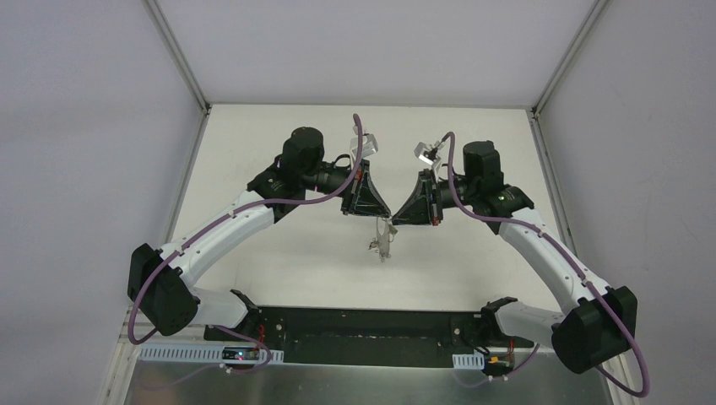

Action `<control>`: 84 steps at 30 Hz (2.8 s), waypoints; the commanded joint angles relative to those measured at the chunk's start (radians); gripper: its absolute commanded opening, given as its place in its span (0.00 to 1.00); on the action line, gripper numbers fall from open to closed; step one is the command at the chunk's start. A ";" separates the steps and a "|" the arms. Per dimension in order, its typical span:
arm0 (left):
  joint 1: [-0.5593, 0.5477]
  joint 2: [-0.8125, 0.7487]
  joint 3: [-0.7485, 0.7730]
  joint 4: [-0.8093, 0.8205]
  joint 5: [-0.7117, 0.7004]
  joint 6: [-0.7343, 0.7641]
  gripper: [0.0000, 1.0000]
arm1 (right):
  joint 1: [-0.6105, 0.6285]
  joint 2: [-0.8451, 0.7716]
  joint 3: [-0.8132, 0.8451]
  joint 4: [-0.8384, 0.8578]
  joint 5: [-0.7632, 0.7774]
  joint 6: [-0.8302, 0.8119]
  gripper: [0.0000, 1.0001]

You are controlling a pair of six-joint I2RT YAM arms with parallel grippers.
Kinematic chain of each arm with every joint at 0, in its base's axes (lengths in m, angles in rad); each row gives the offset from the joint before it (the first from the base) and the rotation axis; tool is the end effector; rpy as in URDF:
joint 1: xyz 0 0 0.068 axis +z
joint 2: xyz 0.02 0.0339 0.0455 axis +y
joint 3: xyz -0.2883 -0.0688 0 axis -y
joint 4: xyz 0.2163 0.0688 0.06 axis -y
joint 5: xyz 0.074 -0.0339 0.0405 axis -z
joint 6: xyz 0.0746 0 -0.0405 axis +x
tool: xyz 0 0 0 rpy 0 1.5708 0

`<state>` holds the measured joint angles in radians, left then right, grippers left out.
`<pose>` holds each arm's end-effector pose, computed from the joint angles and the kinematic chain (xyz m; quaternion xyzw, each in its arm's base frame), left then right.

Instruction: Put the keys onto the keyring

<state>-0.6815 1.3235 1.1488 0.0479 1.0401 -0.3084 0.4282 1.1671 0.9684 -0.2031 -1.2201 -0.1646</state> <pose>0.1798 -0.2287 0.4004 0.4435 0.5791 -0.6006 0.3275 0.1732 0.1561 0.3558 -0.5020 0.5614 0.5331 0.3855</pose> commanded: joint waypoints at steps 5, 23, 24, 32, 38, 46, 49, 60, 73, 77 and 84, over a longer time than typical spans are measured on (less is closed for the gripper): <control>-0.007 -0.021 0.012 0.088 0.044 -0.025 0.00 | 0.022 0.008 0.002 0.047 -0.027 0.006 0.00; -0.007 -0.010 0.000 0.154 0.038 -0.106 0.00 | -0.020 -0.076 0.088 -0.088 0.020 -0.113 0.24; -0.007 -0.009 -0.001 0.156 0.037 -0.109 0.00 | -0.021 -0.078 0.091 -0.091 0.022 -0.116 0.24; -0.007 -0.004 -0.010 0.186 0.038 -0.136 0.00 | -0.020 -0.068 0.114 -0.092 0.019 -0.114 0.24; -0.007 0.002 -0.017 0.200 0.035 -0.148 0.00 | -0.020 -0.063 0.122 -0.073 0.004 -0.086 0.24; -0.007 0.016 -0.012 0.219 0.034 -0.174 0.00 | -0.013 -0.056 0.106 -0.049 0.001 -0.069 0.19; -0.007 0.018 -0.012 0.226 0.036 -0.182 0.00 | -0.012 -0.052 0.104 -0.048 0.001 -0.069 0.14; -0.007 0.026 -0.013 0.236 0.036 -0.187 0.00 | -0.010 -0.050 0.100 -0.041 -0.006 -0.061 0.10; -0.007 0.036 -0.012 0.248 0.037 -0.196 0.00 | -0.009 -0.058 0.073 -0.023 -0.011 -0.054 0.00; -0.006 0.034 -0.015 0.247 0.036 -0.193 0.00 | -0.010 -0.062 0.081 -0.044 0.000 -0.071 0.00; 0.002 0.010 -0.019 0.190 0.036 -0.119 0.00 | 0.000 -0.059 0.136 -0.208 0.104 -0.217 0.00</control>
<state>-0.6807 1.3598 1.1263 0.2195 1.0473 -0.4805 0.4137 1.1183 1.0416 -0.3008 -1.1812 -0.2607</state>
